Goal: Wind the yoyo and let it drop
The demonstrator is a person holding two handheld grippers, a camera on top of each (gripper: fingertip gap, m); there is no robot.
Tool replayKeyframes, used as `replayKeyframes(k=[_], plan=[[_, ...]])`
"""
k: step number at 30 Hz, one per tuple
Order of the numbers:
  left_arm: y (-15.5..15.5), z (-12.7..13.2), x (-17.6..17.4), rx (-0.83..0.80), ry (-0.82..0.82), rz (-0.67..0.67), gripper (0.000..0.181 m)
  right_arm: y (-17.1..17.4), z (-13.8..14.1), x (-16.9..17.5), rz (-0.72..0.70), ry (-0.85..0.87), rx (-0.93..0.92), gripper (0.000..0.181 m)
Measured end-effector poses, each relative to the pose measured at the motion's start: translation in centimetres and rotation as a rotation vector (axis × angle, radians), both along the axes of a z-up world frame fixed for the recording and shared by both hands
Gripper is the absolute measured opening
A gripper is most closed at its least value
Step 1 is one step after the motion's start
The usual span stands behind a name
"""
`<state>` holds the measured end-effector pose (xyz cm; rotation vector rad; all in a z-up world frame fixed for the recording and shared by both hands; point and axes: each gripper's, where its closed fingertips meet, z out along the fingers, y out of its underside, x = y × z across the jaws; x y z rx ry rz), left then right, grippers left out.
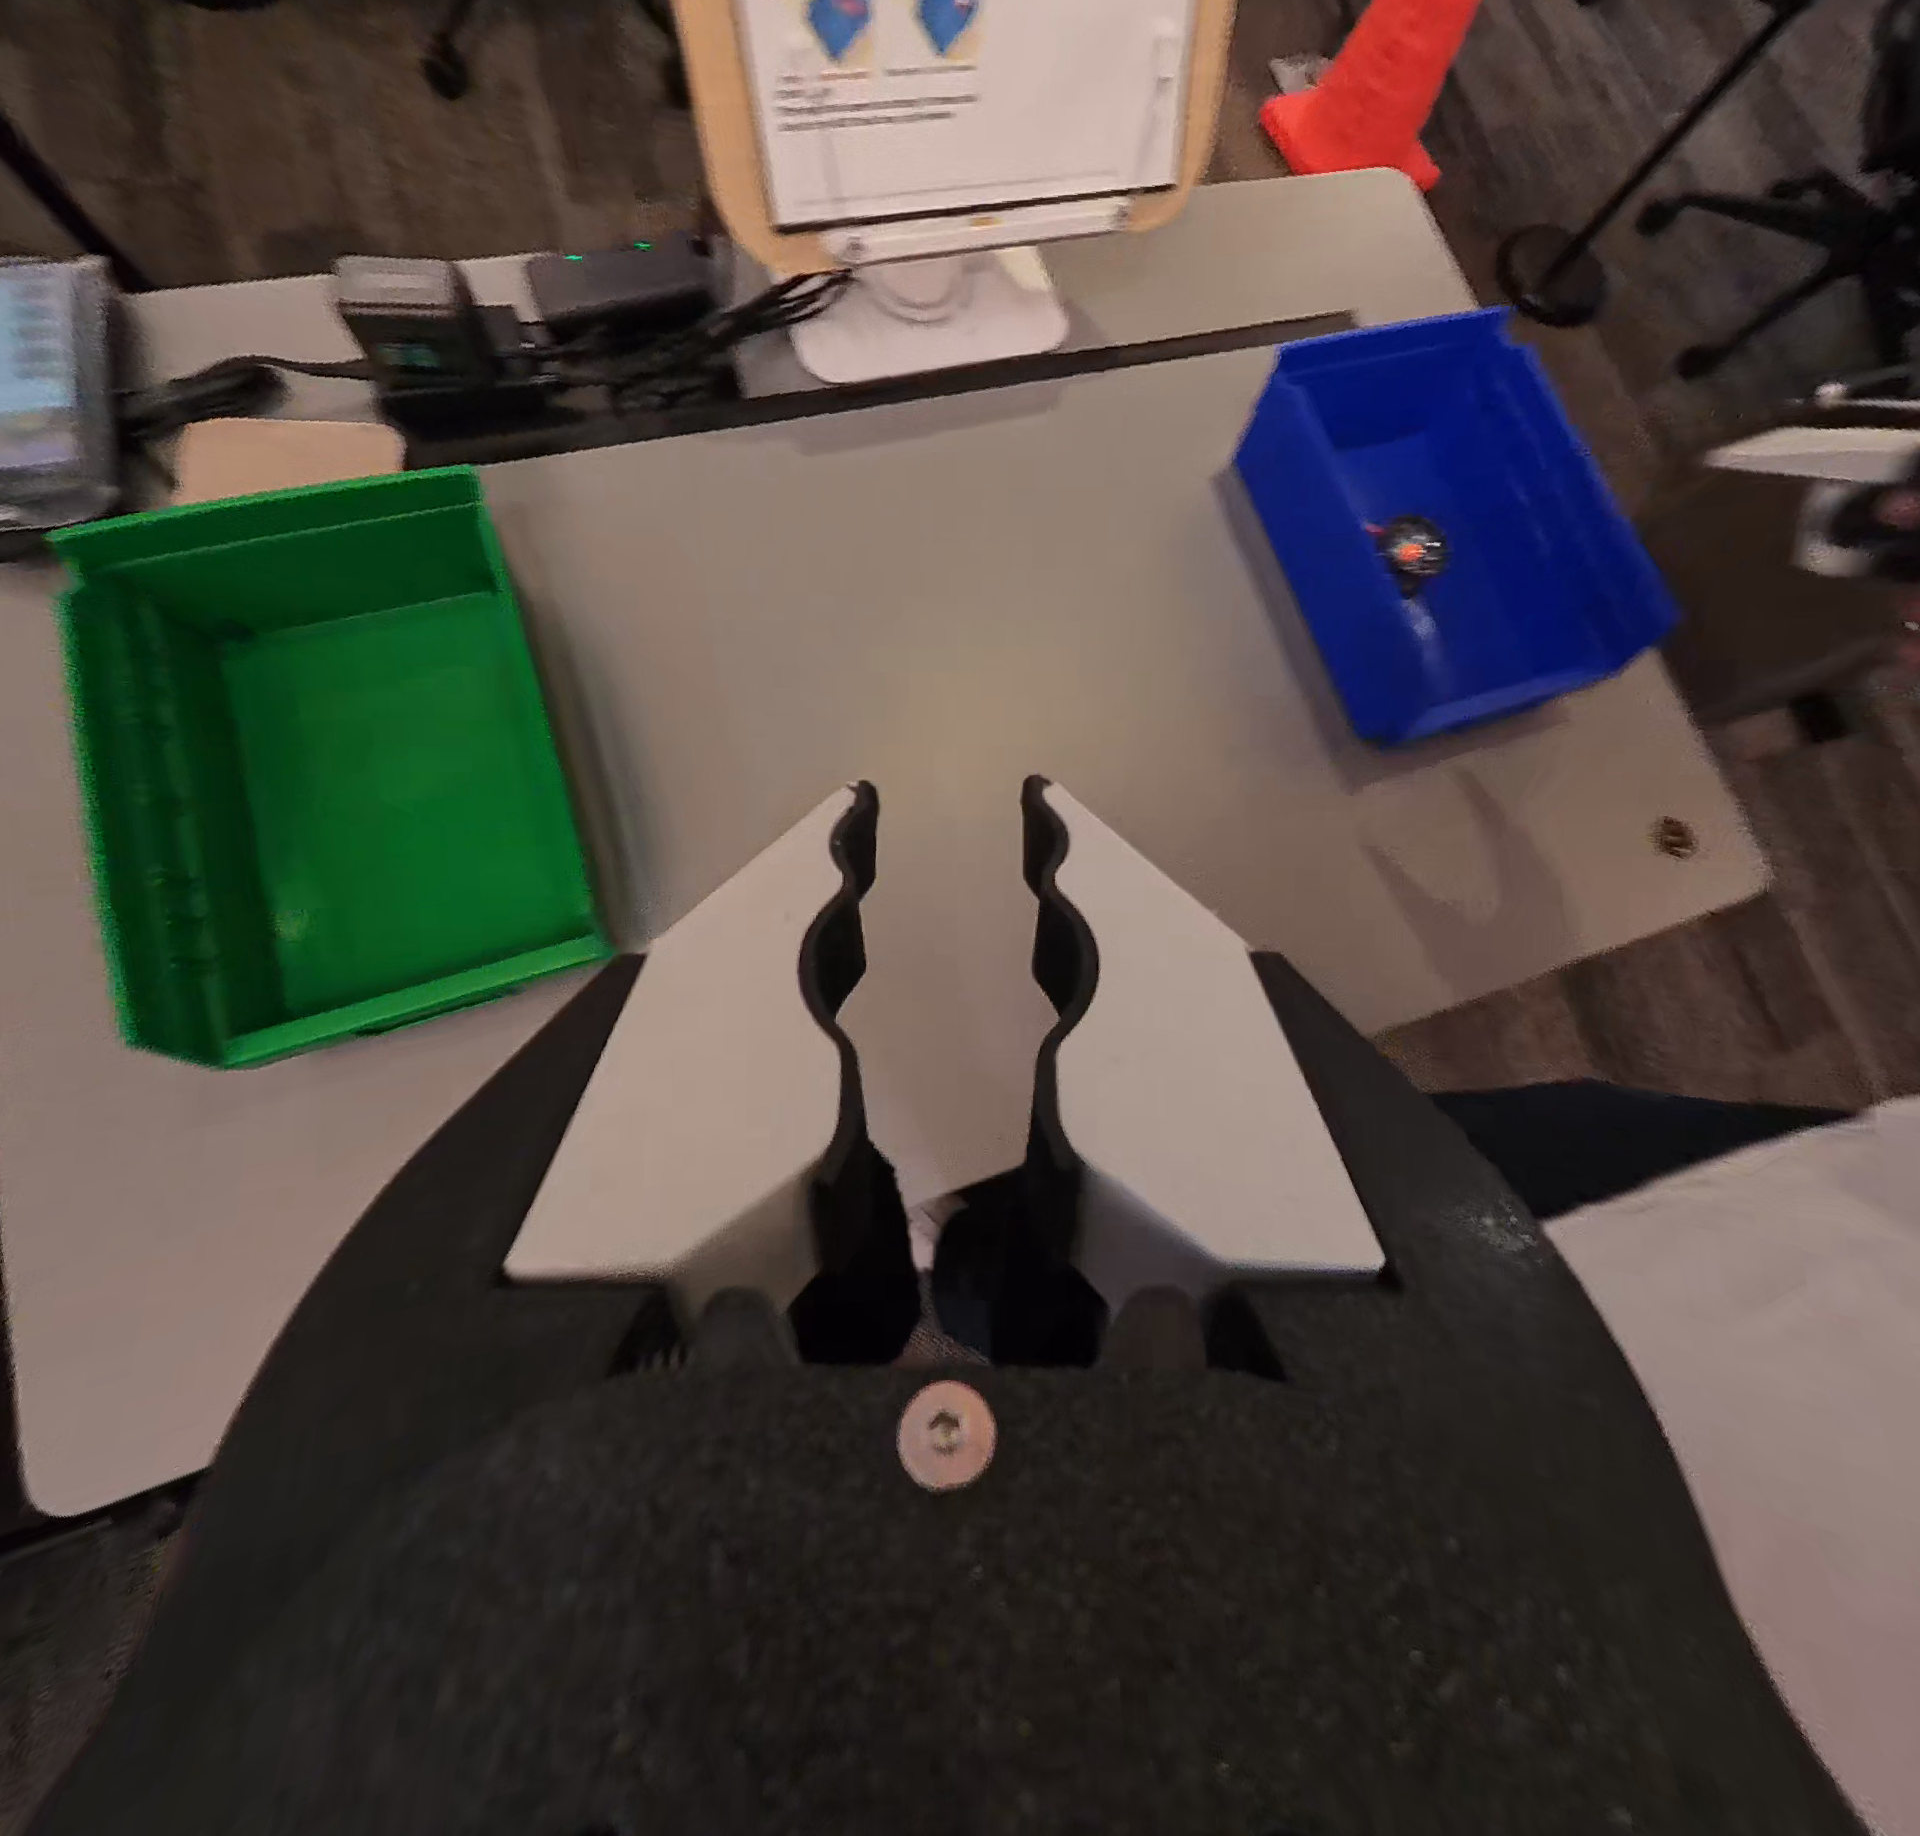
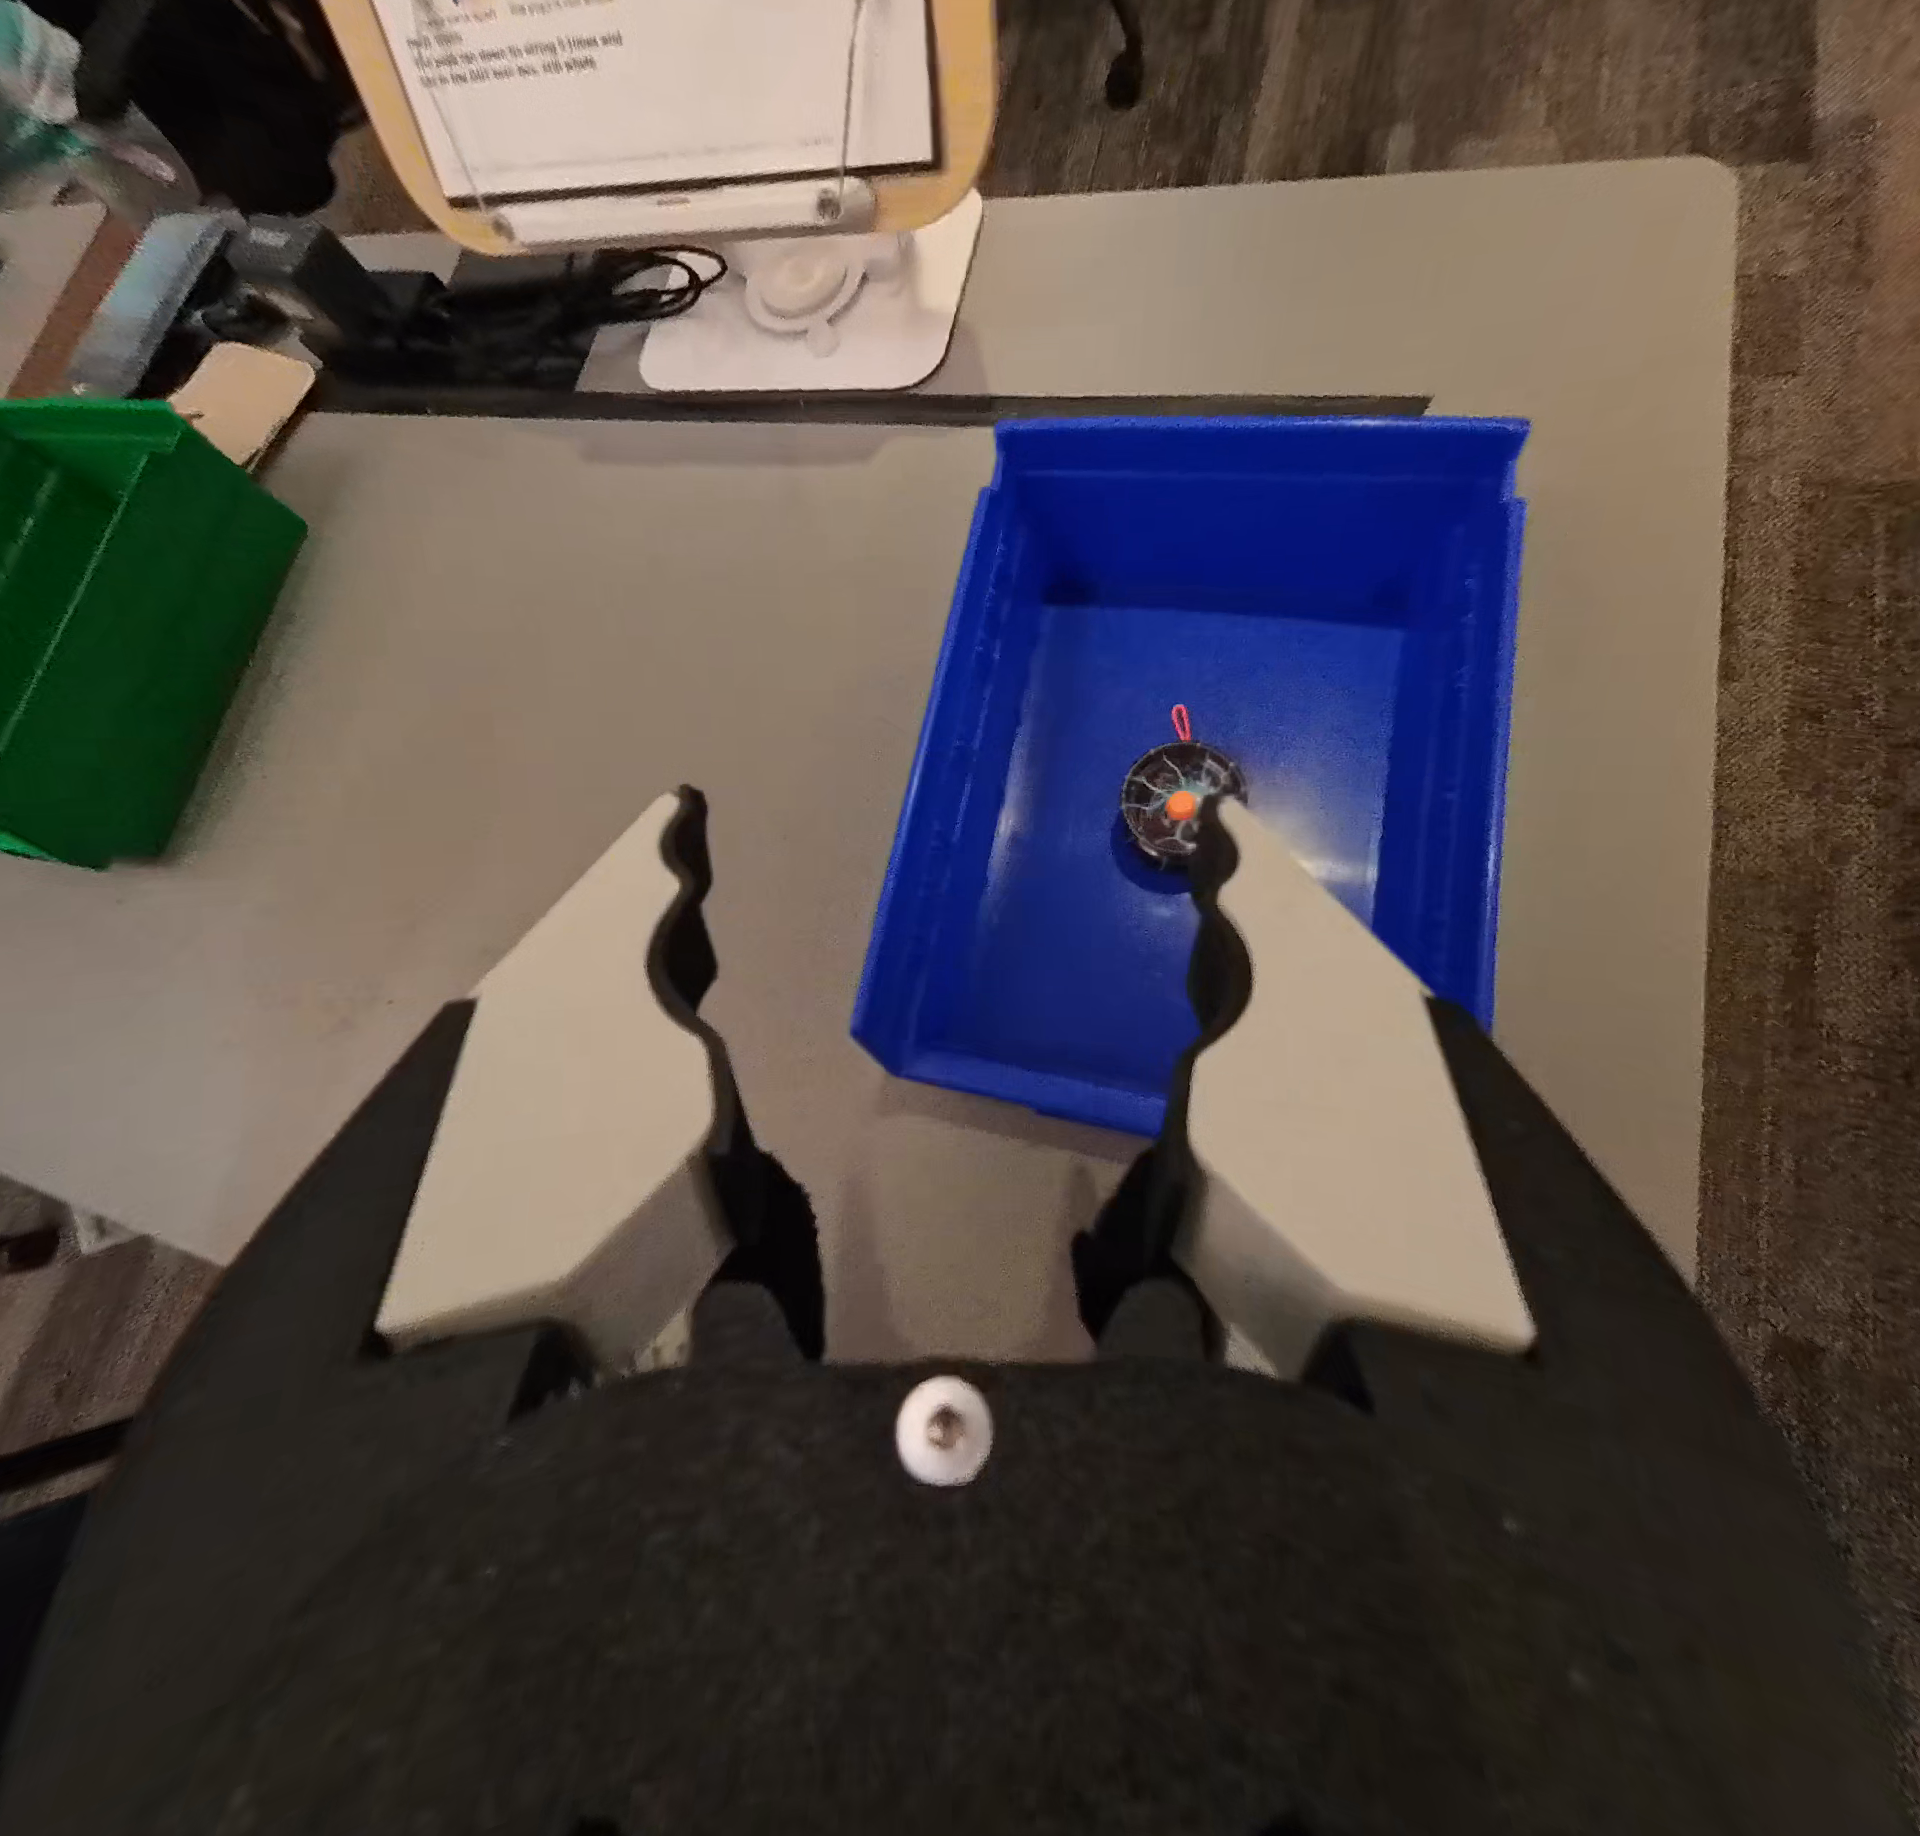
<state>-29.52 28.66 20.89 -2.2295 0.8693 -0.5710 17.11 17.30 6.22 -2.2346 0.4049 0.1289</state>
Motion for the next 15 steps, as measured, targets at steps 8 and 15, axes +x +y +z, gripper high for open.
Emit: replayKeyframes(k=[8,15], plan=[[4.2,-12.1,-10.4,-0.169,0.079,0.261,0.031,-8.0,0.0,-5.6,-0.234,-0.021,-0.019,0.12],[3.2,-18.1,-13.9,-0.264,0.094,0.322,0.035,-11.8,-3.7,-8.9,-0.271,0.025,-0.129,0.118]])
